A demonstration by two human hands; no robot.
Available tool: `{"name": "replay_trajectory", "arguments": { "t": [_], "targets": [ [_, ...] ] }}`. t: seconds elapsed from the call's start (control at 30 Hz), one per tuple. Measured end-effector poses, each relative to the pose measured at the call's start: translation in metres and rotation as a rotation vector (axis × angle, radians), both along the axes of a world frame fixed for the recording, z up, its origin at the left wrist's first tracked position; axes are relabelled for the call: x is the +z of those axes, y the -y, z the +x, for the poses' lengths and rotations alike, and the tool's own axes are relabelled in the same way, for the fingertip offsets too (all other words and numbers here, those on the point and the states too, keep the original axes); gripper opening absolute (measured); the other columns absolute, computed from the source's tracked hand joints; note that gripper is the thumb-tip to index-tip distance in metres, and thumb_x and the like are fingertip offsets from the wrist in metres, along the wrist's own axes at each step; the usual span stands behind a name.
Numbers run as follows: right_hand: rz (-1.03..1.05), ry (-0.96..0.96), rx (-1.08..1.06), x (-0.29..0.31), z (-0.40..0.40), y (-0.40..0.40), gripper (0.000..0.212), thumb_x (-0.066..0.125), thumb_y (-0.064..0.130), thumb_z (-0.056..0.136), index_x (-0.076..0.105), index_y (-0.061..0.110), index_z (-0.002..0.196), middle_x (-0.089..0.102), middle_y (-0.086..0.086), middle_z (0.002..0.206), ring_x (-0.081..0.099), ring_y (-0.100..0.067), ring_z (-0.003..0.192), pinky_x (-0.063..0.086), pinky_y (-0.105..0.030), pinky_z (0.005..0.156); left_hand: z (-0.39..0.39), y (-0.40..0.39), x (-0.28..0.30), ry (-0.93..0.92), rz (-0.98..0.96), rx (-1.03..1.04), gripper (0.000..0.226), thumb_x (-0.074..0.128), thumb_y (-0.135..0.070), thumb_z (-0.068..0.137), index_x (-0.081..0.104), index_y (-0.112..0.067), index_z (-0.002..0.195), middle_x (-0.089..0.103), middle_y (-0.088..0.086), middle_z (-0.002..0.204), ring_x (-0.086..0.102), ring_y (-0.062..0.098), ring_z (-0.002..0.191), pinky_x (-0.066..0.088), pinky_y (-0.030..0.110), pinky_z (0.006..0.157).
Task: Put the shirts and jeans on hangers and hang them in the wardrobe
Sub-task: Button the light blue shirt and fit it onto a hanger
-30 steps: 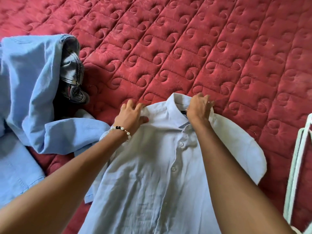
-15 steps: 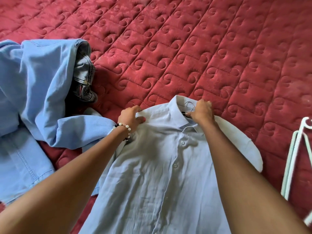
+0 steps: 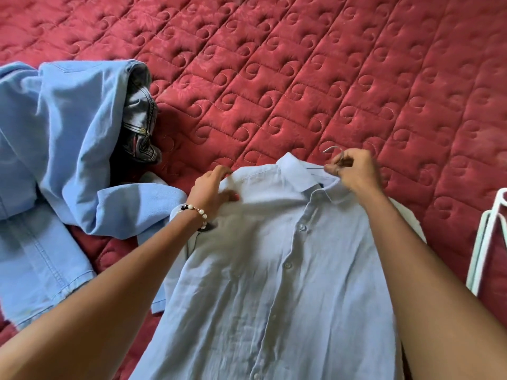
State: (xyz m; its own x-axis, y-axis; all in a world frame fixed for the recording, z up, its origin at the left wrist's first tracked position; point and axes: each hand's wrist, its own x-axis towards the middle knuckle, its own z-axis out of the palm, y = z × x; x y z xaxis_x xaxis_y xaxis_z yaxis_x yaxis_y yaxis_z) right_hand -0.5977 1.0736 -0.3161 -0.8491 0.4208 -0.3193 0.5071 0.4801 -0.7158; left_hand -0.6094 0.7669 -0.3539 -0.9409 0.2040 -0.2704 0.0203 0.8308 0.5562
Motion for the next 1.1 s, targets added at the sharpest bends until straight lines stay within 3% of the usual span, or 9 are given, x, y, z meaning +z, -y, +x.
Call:
{"name": "replay_trajectory", "arguments": {
  "t": [0.1, 0.23, 0.43, 0.5, 0.63, 0.77, 0.93, 1.03, 1.1],
  "targets": [
    [0.087, -0.086, -0.001, 0.021, 0.003, -0.016, 0.023, 0.086, 0.028, 0.062, 0.063, 0.028, 0.065, 0.068, 0.01, 0.066, 0.067, -0.017, 0.072, 0.052, -0.041, 0.079, -0.003, 0.0, 0.02, -0.129, -0.14, -0.025, 0.055, 0.066, -0.046, 0.082, 0.05, -0.016, 0.126, 0.062, 0.013, 0.117, 0.056, 0.038, 0.106, 0.043, 0.042, 0.08],
    [-0.138, -0.221, 0.0, 0.069, 0.013, -0.017, 0.03, 0.078, -0.002, 0.072, 0.057, 0.019, 0.069, 0.063, 0.017, 0.048, 0.059, 0.006, 0.048, 0.044, -0.013, 0.052, -0.012, 0.006, 0.065, -0.336, -0.382, -0.154, 0.05, 0.041, -0.061, 0.09, 0.048, -0.014, 0.105, 0.066, 0.018, 0.098, 0.062, 0.042, 0.089, 0.037, 0.04, 0.059],
    [-0.116, -0.431, -0.002, 0.144, 0.043, -0.016, 0.032, 0.081, -0.001, 0.069, 0.056, 0.019, 0.068, 0.064, 0.016, 0.053, 0.057, 0.006, 0.051, 0.045, -0.012, 0.057, -0.008, 0.046, 0.147, -0.365, -0.469, -0.185, 0.079, 0.007, -0.085, 0.075, 0.047, -0.018, 0.08, 0.063, 0.014, 0.075, 0.062, 0.037, 0.074, 0.04, 0.034, 0.053],
    [-0.033, -0.488, 0.065, 0.172, 0.055, -0.005, 0.031, 0.082, 0.002, 0.07, 0.056, 0.019, 0.068, 0.062, 0.014, 0.057, 0.052, 0.008, 0.049, 0.04, -0.01, 0.052, -0.001, 0.051, 0.172, -0.245, -0.406, -0.133, 0.09, 0.002, -0.086, 0.071, 0.06, -0.019, 0.089, 0.065, 0.008, 0.084, 0.063, 0.032, 0.086, 0.044, 0.032, 0.061],
    [0.149, -0.544, 0.271, 0.242, 0.08, 0.024, 0.029, 0.077, 0.0, 0.072, 0.057, 0.02, 0.068, 0.069, -0.001, 0.069, 0.067, -0.001, 0.066, 0.044, -0.015, 0.056, 0.019, 0.057, 0.232, 0.122, -0.035, 0.045, 0.095, 0.021, -0.087, 0.074, 0.056, -0.019, 0.131, 0.052, 0.006, 0.137, 0.046, 0.024, 0.127, 0.032, 0.036, 0.11],
    [0.159, -0.538, 0.527, 0.314, 0.117, 0.065, 0.024, 0.061, -0.018, 0.07, 0.059, 0.006, 0.068, 0.071, -0.003, 0.07, 0.062, 0.016, 0.064, 0.048, -0.018, 0.059, 0.058, 0.052, 0.32, -0.069, 0.145, -0.16, 0.09, 0.036, -0.088, 0.07, 0.06, -0.019, 0.123, 0.062, -0.002, 0.12, 0.056, 0.015, 0.113, 0.04, 0.034, 0.1],
    [-0.003, -0.599, 0.537, 0.379, 0.158, 0.103, 0.028, 0.06, -0.025, 0.072, 0.057, 0.002, 0.067, 0.065, -0.01, 0.068, 0.066, 0.003, 0.063, 0.054, -0.018, 0.064, 0.117, 0.058, 0.413, -0.267, 0.072, -0.295, 0.044, 0.065, -0.043, 0.085, 0.064, 0.001, 0.086, 0.044, -0.001, 0.066, 0.035, 0.002, 0.06, 0.036, 0.021, 0.058],
    [0.022, -0.643, 0.569, 0.421, 0.18, 0.123, 0.029, 0.074, -0.015, 0.071, 0.056, 0.007, 0.066, 0.059, 0.001, 0.062, 0.059, 0.008, 0.055, 0.045, -0.009, 0.06, 0.161, 0.078, 0.458, -0.478, 0.124, -0.196, 0.031, 0.073, -0.035, 0.08, 0.068, -0.004, 0.079, 0.053, 0.011, 0.063, 0.038, 0.007, 0.059, 0.037, 0.026, 0.057],
    [0.071, -0.693, 0.609, 0.45, 0.195, 0.139, 0.029, 0.08, -0.005, 0.07, 0.055, 0.01, 0.065, 0.06, 0.002, 0.063, 0.061, 0.006, 0.06, 0.048, -0.015, 0.063, 0.192, 0.092, 0.487, -0.618, 0.212, -0.111, 0.029, 0.073, -0.038, 0.074, 0.071, -0.009, 0.075, 0.059, 0.012, 0.063, 0.04, 0.009, 0.058, 0.04, 0.029, 0.06]
  ]
}}
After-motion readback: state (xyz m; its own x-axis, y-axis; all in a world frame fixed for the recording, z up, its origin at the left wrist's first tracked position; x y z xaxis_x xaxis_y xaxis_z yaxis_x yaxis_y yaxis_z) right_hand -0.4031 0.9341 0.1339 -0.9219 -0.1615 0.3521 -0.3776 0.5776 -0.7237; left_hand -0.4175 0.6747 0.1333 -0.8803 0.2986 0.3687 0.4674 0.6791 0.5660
